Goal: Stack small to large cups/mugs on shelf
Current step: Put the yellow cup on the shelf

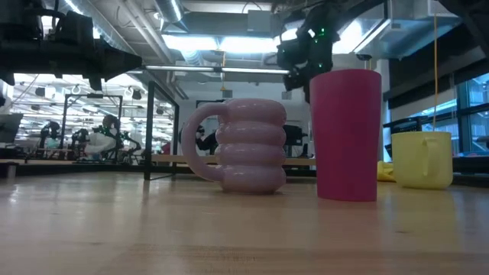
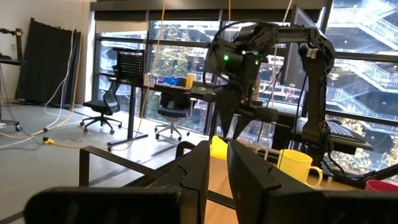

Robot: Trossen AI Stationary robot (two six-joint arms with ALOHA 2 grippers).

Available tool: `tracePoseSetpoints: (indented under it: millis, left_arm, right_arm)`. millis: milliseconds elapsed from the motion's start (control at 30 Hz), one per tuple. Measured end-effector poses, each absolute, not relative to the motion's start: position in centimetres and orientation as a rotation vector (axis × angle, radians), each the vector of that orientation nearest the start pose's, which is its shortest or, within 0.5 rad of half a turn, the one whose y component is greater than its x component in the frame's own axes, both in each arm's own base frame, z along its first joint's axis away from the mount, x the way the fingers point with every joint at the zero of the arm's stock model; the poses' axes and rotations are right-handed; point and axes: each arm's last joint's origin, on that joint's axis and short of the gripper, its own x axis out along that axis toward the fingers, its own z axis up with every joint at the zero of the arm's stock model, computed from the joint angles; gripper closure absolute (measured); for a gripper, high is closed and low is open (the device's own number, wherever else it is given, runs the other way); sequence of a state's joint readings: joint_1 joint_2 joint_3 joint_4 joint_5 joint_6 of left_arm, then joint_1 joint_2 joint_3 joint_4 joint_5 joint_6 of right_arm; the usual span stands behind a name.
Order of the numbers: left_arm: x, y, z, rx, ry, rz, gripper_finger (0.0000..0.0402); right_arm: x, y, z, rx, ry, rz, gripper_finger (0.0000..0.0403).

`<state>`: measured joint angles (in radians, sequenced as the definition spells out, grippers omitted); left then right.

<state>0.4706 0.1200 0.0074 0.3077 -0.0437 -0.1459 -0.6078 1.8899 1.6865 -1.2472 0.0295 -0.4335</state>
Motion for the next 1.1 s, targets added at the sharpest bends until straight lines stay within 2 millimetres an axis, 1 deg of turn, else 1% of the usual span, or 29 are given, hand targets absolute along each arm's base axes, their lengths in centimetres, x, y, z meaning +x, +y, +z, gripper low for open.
tracePoseSetpoints:
  millis: [100,233,333,400,500,533,600,633,767,867,1000,1100]
  left_arm:
    - [9.1,4.8,18.6,-0.100,-0.230,0.498,0.0350]
    - [9.1,4.8,18.6,-0.100,-0.230,0.498,0.0350]
    - [9.1,4.8,18.6,-0.101,-0.230,0.498,0.0350]
    - [9.1,4.8,18.6,-0.100,-0.230,0.498,0.0350]
    - [9.1,4.8,18.6,-0.100,-0.230,0.498,0.0350]
    - [9.1,4.8,18.6,-0.100,-0.230,0.497,0.0350]
    - [9.1,4.8,18.6,-0.100,-0.230,0.498,0.0350]
    - [9.1,4.8,18.6,-0.100,-0.230,0.498,0.0350]
    - [9.1,4.8,18.6,-0.100,-0.230,0.497,0.0350]
    - [9.1,4.8,18.6,-0.101,-0.231,0.506,0.0350]
    - [9.0,5.0,18.6,-0.108,-0.239,0.579,0.0350]
    - [8.8,5.1,18.8,-0.111,-0.264,0.639,0.0350]
  right_arm:
    - [30.1,-21.1,28.7,0.068,1.447,-0.226,0.0270]
    - [30.2,-20.9,32.8,0.072,1.371,-0.282,0.0268]
    - [29.1,-20.5,35.3,0.089,1.342,-0.312,0.0267]
    - [27.6,-20.7,36.6,0.142,1.290,-0.375,0.0267]
    - [24.2,-20.6,38.6,0.271,1.157,-0.461,0.0267]
    - [23.1,-20.1,39.1,0.289,1.121,-0.485,0.0267]
    - [21.0,-18.5,39.7,0.313,1.070,-0.505,0.0267]
    - [20.1,-17.6,39.8,0.321,1.048,-0.510,0.0267]
    - [16.8,-13.6,38.9,0.380,0.990,-0.554,0.0267]
    - [14.2,-11.2,37.4,0.450,0.982,-0.633,0.0267]
    - [11.7,-9.3,34.6,0.555,1.013,-0.712,0.0267]
    - [10.6,-8.5,32.1,0.618,1.099,-0.746,0.0267]
